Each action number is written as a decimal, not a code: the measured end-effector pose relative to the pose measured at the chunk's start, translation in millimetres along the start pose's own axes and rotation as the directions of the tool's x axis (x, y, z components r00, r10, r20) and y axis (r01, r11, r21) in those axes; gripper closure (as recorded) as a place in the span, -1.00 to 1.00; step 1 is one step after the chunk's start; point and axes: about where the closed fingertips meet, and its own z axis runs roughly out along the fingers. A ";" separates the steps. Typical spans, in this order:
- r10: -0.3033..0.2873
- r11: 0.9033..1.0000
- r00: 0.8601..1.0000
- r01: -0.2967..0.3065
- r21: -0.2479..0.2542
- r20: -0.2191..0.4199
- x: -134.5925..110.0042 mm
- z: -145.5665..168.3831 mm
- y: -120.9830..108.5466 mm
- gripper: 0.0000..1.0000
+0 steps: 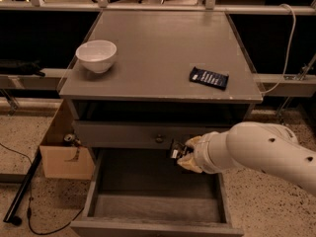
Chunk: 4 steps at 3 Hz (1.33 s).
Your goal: Pick rxbar chocolate from middle drawer and place on counter
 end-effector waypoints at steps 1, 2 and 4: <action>-0.001 1.000 1.000 0.001 0.000 0.000 -0.4 -0.2 0.0 1.00; -0.095 0.995 0.994 0.093 0.044 0.046 -47.7 -25.4 -5.0 1.00; -0.169 0.984 0.978 0.161 0.073 0.119 -106.3 -59.7 -11.8 1.00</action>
Offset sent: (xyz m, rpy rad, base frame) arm 0.0135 0.0371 0.0714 -0.0198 -0.1581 0.0971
